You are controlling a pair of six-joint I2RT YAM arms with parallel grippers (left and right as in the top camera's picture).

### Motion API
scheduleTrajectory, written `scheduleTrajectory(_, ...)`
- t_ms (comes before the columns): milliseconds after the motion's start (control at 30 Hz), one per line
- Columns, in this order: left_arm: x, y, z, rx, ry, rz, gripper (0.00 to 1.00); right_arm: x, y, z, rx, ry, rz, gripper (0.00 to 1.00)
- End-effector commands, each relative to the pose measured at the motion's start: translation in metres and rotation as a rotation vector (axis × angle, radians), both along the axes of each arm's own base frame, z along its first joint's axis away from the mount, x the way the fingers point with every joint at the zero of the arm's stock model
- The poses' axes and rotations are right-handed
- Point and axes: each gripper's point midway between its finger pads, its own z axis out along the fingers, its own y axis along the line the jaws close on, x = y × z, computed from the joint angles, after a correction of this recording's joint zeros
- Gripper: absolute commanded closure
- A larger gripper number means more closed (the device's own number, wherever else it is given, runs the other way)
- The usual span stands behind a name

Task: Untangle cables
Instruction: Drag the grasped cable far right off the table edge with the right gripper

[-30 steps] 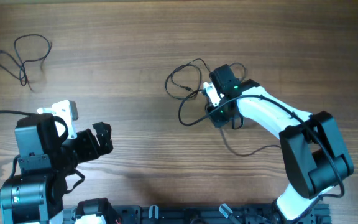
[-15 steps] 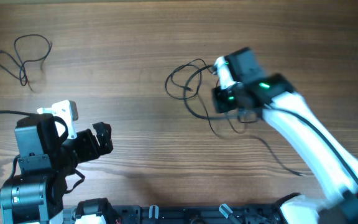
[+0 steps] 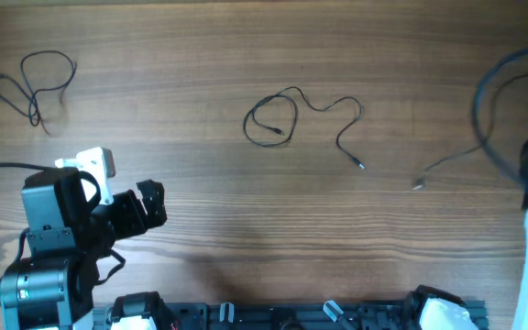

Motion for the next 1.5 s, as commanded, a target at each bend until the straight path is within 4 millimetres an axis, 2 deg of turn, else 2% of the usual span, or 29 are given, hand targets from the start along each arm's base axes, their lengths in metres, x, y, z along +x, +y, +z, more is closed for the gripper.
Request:
scheduleTrajectory(0,0.0,0.002,0.001,0.016,-0.008,-0.001,0.0,0.014,-0.058,-0.021,-0.108,0.138,-0.05,0.96)
scheduleTrajectory(67,0.0,0.002,0.001,0.016,-0.008,-0.001,0.0,0.029,-0.086,-0.058,-0.098,0.222,-0.057,0.96)
scheduleTrajectory(133,0.0,0.002,0.001,0.016,-0.008,-0.001,0.01,0.03,-0.105,-0.095,-0.052,0.297,-0.084,0.96)
scheduleTrajectory(233,0.0,0.002,0.001,0.016,-0.008,-0.001,0.0,0.019,-0.135,-0.153,0.031,0.403,-0.14,0.95)
scheduleTrajectory(300,0.0,0.002,0.001,0.016,-0.008,-0.001,0.0,0.002,-0.158,-0.179,0.071,0.442,-0.193,0.96)
scheduleTrajectory(400,0.0,0.002,0.001,0.016,-0.008,-0.001,0.0,-0.026,-0.191,-0.193,0.099,0.435,-0.283,0.96)
scheduleTrajectory(467,0.0,0.002,0.001,0.016,-0.008,-0.001,0.0,-0.053,-0.221,-0.192,0.096,0.396,-0.356,0.96)
scheduleTrajectory(500,0.0,0.002,0.001,0.016,-0.008,-0.001,0.0,-0.056,-0.226,-0.192,0.103,0.37,-0.346,0.96)
scheduleTrajectory(600,0.0,0.002,0.001,0.016,-0.008,-0.001,0.0,-0.042,-0.232,-0.199,0.175,0.248,-0.172,0.96)
scheduleTrajectory(733,0.0,0.002,0.001,0.016,-0.008,-0.001,0.0,-0.033,-0.232,-0.238,0.258,0.242,-0.098,0.96)
scheduleTrajectory(800,0.0,0.002,0.001,0.016,-0.008,-0.001,0.0,-0.034,-0.229,-0.275,0.332,0.273,-0.102,0.9)
scheduleTrajectory(867,0.0,0.002,0.001,0.016,-0.008,-0.001,0.0,-0.038,-0.223,-0.304,0.396,0.315,-0.103,0.47)
scheduleTrajectory(933,0.0,0.002,0.001,0.016,-0.008,-0.001,0.0,-0.04,-0.219,-0.312,0.42,0.332,-0.103,0.0)
scheduleTrajectory(1033,0.0,0.002,0.001,0.016,-0.008,-0.001,0.0,-0.039,-0.211,-0.304,0.442,0.322,-0.075,0.0)
scheduleTrajectory(1100,0.0,0.002,0.001,0.016,-0.008,-0.001,0.0,-0.036,-0.203,-0.287,0.462,0.283,-0.056,0.0)
scheduleTrajectory(1133,0.0,0.002,0.001,0.016,-0.008,-0.001,0.0,-0.033,-0.197,-0.275,0.468,0.261,-0.029,0.0)
scheduleTrajectory(1200,0.0,0.002,0.001,0.016,-0.008,-0.001,0.0,-0.023,-0.175,-0.236,0.49,0.183,0.063,0.0)
scheduleTrajectory(1267,0.0,0.002,0.001,0.016,-0.008,-0.001,0.0,-0.008,-0.151,-0.215,0.516,0.128,0.178,0.0)
scheduleTrajectory(1333,0.0,0.002,0.001,0.016,-0.008,-0.002,0.0,0.005,-0.125,-0.21,0.571,0.107,0.276,0.0)
scheduleTrajectory(1400,0.0,0.002,0.001,0.016,-0.008,-0.001,0.0,0.02,-0.075,-0.22,0.752,0.085,0.399,0.0)
scheduleTrajectory(1433,0.0,0.002,0.001,0.016,-0.008,-0.001,0.0,0.025,-0.054,-0.228,0.811,0.099,0.438,0.0)
scheduleTrajectory(1467,0.0,0.002,0.001,0.016,-0.008,-0.001,0.0,0.028,-0.041,-0.233,0.852,0.099,0.447,0.0)
